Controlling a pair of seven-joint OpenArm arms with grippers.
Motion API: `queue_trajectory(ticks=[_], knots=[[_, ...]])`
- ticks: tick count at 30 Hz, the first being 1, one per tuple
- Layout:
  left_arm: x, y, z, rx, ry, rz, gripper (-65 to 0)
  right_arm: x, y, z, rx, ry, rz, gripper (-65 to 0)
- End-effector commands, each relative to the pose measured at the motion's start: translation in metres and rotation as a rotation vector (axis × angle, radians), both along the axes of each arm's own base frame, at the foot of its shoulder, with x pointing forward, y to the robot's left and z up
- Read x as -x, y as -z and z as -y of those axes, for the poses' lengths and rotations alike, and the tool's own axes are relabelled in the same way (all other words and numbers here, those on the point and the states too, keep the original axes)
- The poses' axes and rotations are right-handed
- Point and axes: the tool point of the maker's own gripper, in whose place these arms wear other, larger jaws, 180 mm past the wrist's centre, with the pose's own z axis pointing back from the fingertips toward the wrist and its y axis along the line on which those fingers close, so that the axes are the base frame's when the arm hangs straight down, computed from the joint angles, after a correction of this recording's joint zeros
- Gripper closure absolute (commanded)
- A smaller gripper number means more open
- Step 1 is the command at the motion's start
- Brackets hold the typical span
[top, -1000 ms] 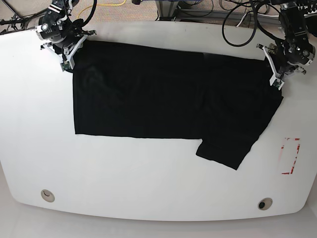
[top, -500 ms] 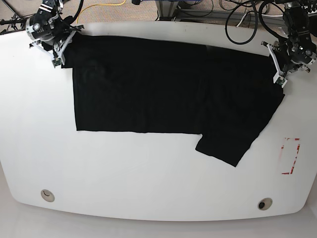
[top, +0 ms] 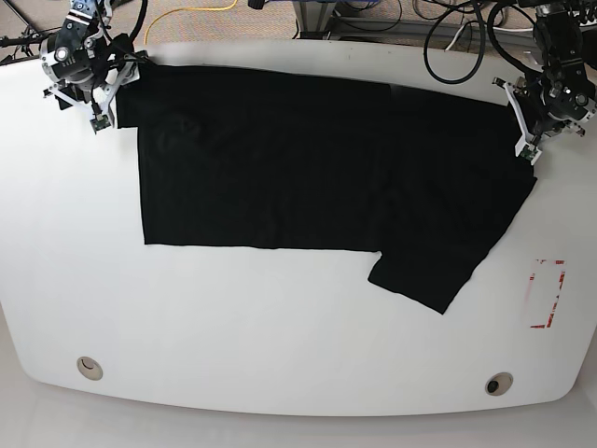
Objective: Fold the T-shirt properly
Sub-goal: 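Grasp the shirt edge with both grippers and drag it taut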
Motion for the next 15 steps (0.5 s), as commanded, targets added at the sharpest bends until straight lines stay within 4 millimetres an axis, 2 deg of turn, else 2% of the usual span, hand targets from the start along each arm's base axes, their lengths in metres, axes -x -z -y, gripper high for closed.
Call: queue_trajectory(ticks=[1,4,7,11,15], knots=[[0.009,-0.002,-0.014,-0.063,-0.011,-0.047,-19.4,-0.009,-0.011,0.009,0.039,0.000,0.030,-43.8],[0.006,-0.008,-0.016,-0.082,-0.008,-0.040,-23.3,-0.011,-0.014,0.013,0.051,-0.003,0.035,-43.8],[0.001,-0.021,-0.014,-0.111,0.007,-0.017,-31.4,-0.015,-0.019,0.020,0.073,-0.015,0.039,-44.1],[-0.005,-0.038,-0.012,-0.149,0.020,0.008,-41.3,-0.018,-0.020,0.016,0.055,-0.020,0.056,-43.9],[-0.009,-0.053,-0.010,-0.185,0.032,0.030,-43.1,-0.024,-0.023,0.005,-0.003,-0.032,0.088,-43.9]])
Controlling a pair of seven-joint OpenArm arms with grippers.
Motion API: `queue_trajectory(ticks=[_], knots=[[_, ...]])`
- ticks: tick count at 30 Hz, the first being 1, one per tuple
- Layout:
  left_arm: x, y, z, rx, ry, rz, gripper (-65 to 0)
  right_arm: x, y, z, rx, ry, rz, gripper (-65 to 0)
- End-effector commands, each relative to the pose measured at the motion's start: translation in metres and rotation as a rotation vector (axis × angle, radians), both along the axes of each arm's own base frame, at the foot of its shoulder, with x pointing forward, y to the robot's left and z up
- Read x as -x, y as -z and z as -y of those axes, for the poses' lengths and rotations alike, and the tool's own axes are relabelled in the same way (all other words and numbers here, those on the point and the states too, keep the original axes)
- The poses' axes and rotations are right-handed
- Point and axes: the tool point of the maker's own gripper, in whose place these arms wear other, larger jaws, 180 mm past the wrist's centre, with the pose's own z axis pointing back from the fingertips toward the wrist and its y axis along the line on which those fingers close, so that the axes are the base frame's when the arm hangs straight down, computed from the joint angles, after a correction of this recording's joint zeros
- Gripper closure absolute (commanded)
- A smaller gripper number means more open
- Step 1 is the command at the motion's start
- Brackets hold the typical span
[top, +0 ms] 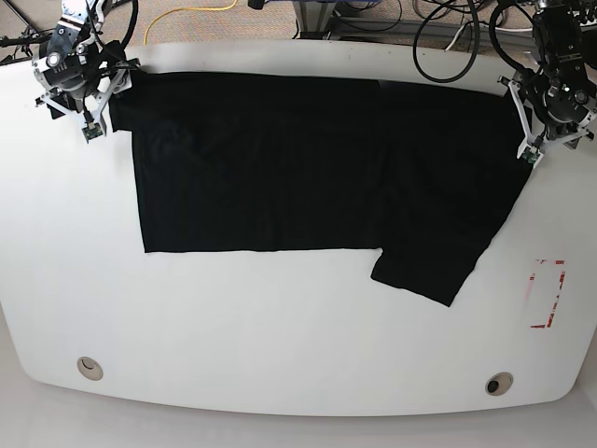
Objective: Fold the T-shirt properly
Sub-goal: 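Grasp the shirt edge with both grippers and drag it taut, then regrasp the shirt edge with both grippers, pulling it flat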
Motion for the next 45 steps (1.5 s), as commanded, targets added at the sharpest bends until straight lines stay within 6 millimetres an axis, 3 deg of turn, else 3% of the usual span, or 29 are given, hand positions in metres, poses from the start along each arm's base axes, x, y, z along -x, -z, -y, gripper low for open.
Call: queue_trajectory(ticks=[1,8,18,30,34,38,42,45], knots=[[-0.005,-0.019,-0.008,-0.060,0.006,0.023,-43.2,-0.008,-0.011,-0.002,-0.015,-0.010,0.042,-43.9],[-0.013,-0.032,-0.014,-0.102,-0.013,0.025,-43.3,-0.013,-0.011,-0.015,-0.101,-0.017,0.070,-43.9],[-0.010,-0.038,-0.025,-0.147,-0.016,-0.002,-43.3,-0.009,-0.011,-0.014,-0.116,-0.003,0.071,-43.9],[0.040,-0.011,-0.016,-0.118,0.027,-0.165,-42.8,-0.011,-0.012,-0.012,-0.110,-0.001,0.074,-43.9],[0.033,-0.021,-0.024,-0.082,-0.019,-0.103,-42.8,-0.012,-0.013,-0.013,-0.113,0.000,0.080,-43.8],[0.006,-0.041,-0.028,-0.024,-0.065,0.020,-42.5,-0.024,-0.019,-0.013,-0.118,0.009,0.121,-43.3],[-0.013,-0.050,-0.024,0.000,-0.059,0.084,-33.8,-0.030,-0.023,-0.011,-0.129,0.045,0.158,-35.0],[-0.027,-0.056,-0.020,0.015,-0.072,0.131,-19.2,-0.039,-0.027,-0.012,-0.136,0.052,0.187,-23.9]])
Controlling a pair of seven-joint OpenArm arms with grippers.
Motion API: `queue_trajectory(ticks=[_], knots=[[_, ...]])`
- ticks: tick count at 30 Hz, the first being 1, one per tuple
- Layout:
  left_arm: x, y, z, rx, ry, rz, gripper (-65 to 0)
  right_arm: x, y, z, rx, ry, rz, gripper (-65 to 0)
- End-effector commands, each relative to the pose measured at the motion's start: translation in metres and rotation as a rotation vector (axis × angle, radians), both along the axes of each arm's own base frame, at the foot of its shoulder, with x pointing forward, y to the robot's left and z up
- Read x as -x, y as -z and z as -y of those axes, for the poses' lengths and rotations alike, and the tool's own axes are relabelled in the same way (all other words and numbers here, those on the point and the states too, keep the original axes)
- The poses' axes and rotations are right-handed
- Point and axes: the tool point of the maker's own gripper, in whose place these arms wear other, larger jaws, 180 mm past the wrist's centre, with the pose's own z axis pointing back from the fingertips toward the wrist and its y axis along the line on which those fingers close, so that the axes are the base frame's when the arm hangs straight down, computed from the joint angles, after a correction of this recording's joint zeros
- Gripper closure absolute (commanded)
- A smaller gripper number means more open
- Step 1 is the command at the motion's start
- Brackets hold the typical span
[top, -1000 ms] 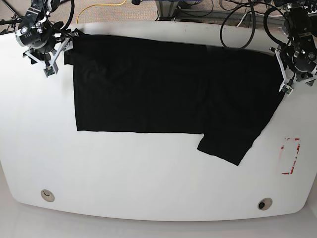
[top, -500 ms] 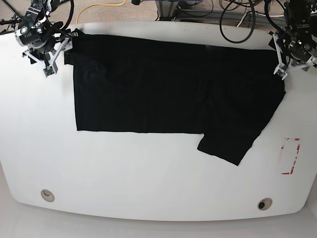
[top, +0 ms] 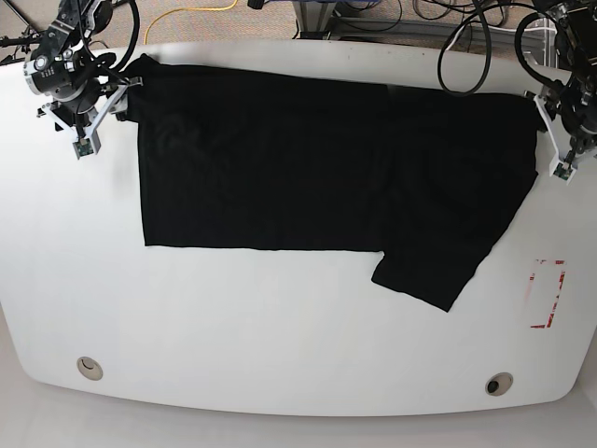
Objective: Fold the T-shirt properly
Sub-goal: 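Regrasp the shirt edge with both grippers, pulling it flat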
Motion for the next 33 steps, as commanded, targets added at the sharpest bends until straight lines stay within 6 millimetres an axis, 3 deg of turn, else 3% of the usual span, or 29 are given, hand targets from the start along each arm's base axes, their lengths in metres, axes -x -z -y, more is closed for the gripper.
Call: queue_trajectory(ticks=[1,5,11,15,19,23,33], knots=[[-0.012,-0.012,-0.002,-0.023,-0.017,0.047,-11.9,-0.010,-0.011,0.003,0.022,-0.003,0.038,-19.2],[-0.023,-0.016,0.000,-0.030,-0.036,0.075,-0.7,-0.015,-0.014,0.003,0.021,-0.005,0.053,-10.8],[-0.030,-0.014,0.005,-0.034,-0.071,0.094,0.0,-0.029,-0.019,0.000,0.009,-0.003,0.091,-10.9],[-0.033,-0.005,0.018,-0.033,-0.043,0.093,0.0,-0.031,-0.012,-0.019,-0.038,-0.007,0.094,-10.5],[-0.023,0.011,0.027,-0.060,0.008,0.054,0.0,-0.026,-0.003,-0.038,-0.080,-0.028,0.073,-10.3],[-0.016,0.022,0.034,-0.050,0.040,0.047,0.0,-0.008,0.012,-0.054,-0.121,-0.032,0.020,-10.1],[0.008,0.081,0.031,0.066,0.002,-0.077,0.0,0.013,0.044,-0.082,-0.214,-0.054,-0.031,-10.1]])
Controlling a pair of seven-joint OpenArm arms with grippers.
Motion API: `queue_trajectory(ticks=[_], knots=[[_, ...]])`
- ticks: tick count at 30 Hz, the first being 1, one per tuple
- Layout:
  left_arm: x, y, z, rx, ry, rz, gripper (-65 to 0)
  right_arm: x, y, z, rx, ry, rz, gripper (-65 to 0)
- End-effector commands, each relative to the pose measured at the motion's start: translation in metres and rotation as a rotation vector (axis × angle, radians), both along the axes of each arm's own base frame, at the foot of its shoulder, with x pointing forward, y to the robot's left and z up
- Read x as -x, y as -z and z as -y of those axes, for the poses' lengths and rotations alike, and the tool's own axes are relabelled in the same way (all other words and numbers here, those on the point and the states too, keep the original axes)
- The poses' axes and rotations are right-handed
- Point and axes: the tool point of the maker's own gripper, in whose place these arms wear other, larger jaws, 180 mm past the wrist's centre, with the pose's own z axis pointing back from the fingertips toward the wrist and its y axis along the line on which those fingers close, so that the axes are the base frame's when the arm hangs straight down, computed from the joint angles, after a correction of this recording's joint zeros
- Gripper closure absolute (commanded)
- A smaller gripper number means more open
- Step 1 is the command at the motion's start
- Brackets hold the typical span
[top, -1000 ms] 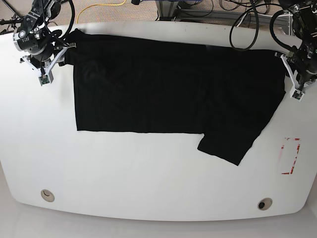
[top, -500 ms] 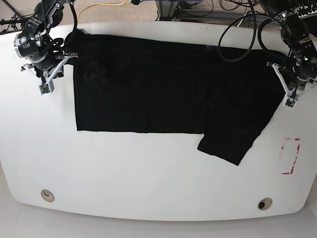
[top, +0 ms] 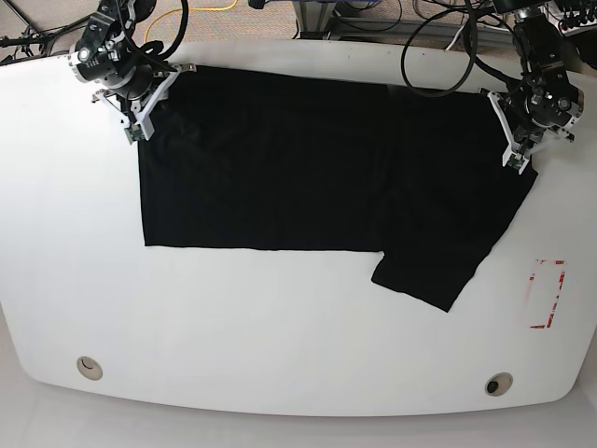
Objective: Fold the T-shirt properly
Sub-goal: 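Regrasp the shirt edge with both grippers, pulling it flat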
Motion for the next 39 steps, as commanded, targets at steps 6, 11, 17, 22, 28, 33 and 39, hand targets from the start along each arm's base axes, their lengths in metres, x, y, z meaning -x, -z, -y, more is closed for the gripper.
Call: queue_trajectory(ticks=[6,11,17,22,28,33,39], knots=[[0.010,0.010,-0.010,-0.008,-0.017,-0.050,0.0,0.009,0.023,0.007,-0.002,0.017,-0.047,-10.1],[0.030,0.016,-0.013,-0.023,-0.021,-0.107,0.0,0.018,0.028,0.011,0.023,0.015,-0.077,-10.1],[0.047,0.005,-0.025,-0.094,-0.009,-0.158,0.0,0.026,0.020,0.021,0.063,0.000,-0.077,-10.1],[0.050,-0.005,-0.028,-0.127,0.007,-0.149,-1.4,0.028,0.011,0.021,0.084,-0.010,-0.061,-10.1],[0.046,-0.012,-0.033,-0.149,0.018,-0.136,-12.1,0.025,0.008,0.022,0.091,-0.012,-0.051,-10.6],[0.032,-0.021,-0.033,-0.157,0.019,-0.096,-18.9,0.019,0.003,0.022,0.097,-0.015,-0.028,-10.8],[0.010,-0.045,-0.037,-0.204,0.009,-0.048,-30.4,-0.003,-0.018,0.024,0.129,-0.024,0.044,-13.5]])
